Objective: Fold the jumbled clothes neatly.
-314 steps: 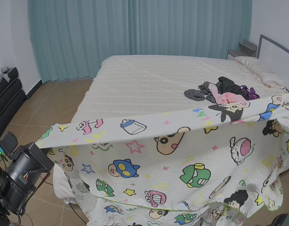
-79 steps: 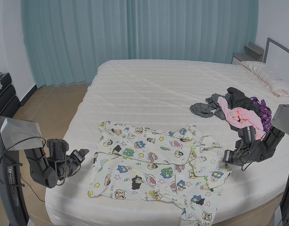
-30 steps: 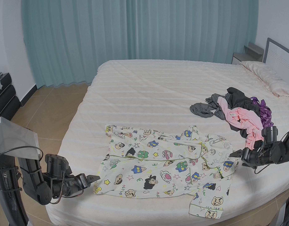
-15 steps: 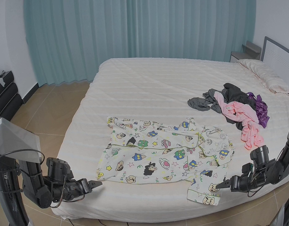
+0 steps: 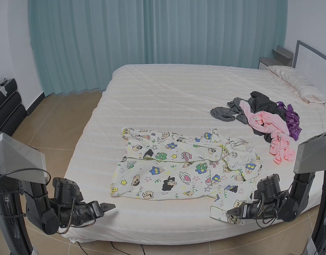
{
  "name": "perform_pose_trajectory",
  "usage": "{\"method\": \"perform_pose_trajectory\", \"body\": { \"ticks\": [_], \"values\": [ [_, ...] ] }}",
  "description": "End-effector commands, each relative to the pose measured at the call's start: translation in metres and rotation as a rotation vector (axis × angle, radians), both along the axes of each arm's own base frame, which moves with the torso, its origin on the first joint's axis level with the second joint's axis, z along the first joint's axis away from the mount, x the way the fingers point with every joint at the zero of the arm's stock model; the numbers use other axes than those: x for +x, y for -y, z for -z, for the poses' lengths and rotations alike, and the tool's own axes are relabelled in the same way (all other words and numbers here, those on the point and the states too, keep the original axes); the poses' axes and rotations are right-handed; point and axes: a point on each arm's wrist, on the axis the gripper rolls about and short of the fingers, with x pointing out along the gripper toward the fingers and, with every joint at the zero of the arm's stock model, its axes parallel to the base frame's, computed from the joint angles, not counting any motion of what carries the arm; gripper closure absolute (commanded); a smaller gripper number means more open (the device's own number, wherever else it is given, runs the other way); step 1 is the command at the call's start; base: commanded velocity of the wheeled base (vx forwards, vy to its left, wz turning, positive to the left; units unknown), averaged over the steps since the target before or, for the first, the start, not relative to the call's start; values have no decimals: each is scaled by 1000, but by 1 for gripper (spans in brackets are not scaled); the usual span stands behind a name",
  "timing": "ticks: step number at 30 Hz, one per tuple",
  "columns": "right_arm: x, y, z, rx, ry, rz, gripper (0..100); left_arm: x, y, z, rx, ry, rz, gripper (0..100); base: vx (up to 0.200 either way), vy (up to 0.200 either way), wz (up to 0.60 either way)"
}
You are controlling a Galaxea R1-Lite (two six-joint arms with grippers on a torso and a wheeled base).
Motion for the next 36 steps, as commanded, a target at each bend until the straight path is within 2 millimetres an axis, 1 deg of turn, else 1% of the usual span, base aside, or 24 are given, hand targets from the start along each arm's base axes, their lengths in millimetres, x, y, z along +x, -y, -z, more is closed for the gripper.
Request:
{"method": "perform_pose_trajectory", "body": {
  "ticks": [1, 5, 6, 10, 15, 18, 22, 24, 26, 27, 28, 31, 32, 33, 35, 36],
  "values": [
    [-3, -8, 13, -19, -44, -25, 0, 1, 0, 1, -1, -1, -2, 0, 0, 0, 0],
    [-2, -9, 14, -21, -38, -19, 0, 1, 0, 1, -1, -1, -2, 0, 0, 0, 0],
    [0, -9, 14, -20, -35, -10, 100, 1, 0, 1, -1, -1, -2, 0, 0, 0, 0],
    [-1, -8, 12, -9, -34, 28, 100, 1, 0, 1, 0, 1, -1, 0, 0, 0, 0],
    [-6, -4, 2, -4, -20, 39, 100, 0, 2, 1, -1, 0, 7, 0, 0, 0, 0],
    [-12, 8, -18, 36, 16, 59, 100, 1, 3, 1, -3, -1, 11, 0, 0, 0, 0],
    [-31, 20, -43, 134, 38, 32, 100, 3, 4, 0, -8, 7, 9, 0, 0, 0, 0],
    [-39, 28, -52, 154, 48, 39, 100, 6, 5, -1, -12, 22, 6, 0, 0, 0, 0],
    [-41, 33, -57, 157, 57, 48, 100, 8, 6, -2, -17, 35, 5, 0, 0, 0, 0],
    [-43, 41, -65, 162, 79, 61, 100, 13, 8, -3, -37, 50, -8, 0, 0, 0, 0],
    [-44, 44, -67, 165, 82, 63, 100, 15, 9, -4, -45, 56, -15, 0, 0, 0, 0],
    [-53, 55, -82, 194, 97, 43, 100, 33, 15, -10, -99, 108, -54, 0, 0, 0, 0],
    [-54, 56, -82, 196, 94, 43, 100, 35, 15, -11, -103, 114, -55, 0, 0, 0, 0],
    [-58, 59, -88, 200, 84, 40, 100, 45, 17, -14, -114, 147, -58, 0, 0, 0, 0],
    [-60, 61, -95, 206, 90, 40, 100, 53, 19, -15, -116, 166, -56, 0, 0, 0, 0],
    [-60, 61, -95, 206, 90, 40, 100, 53, 19, -15, -116, 166, -56, 0, 0, 0, 0]
  ]
}}
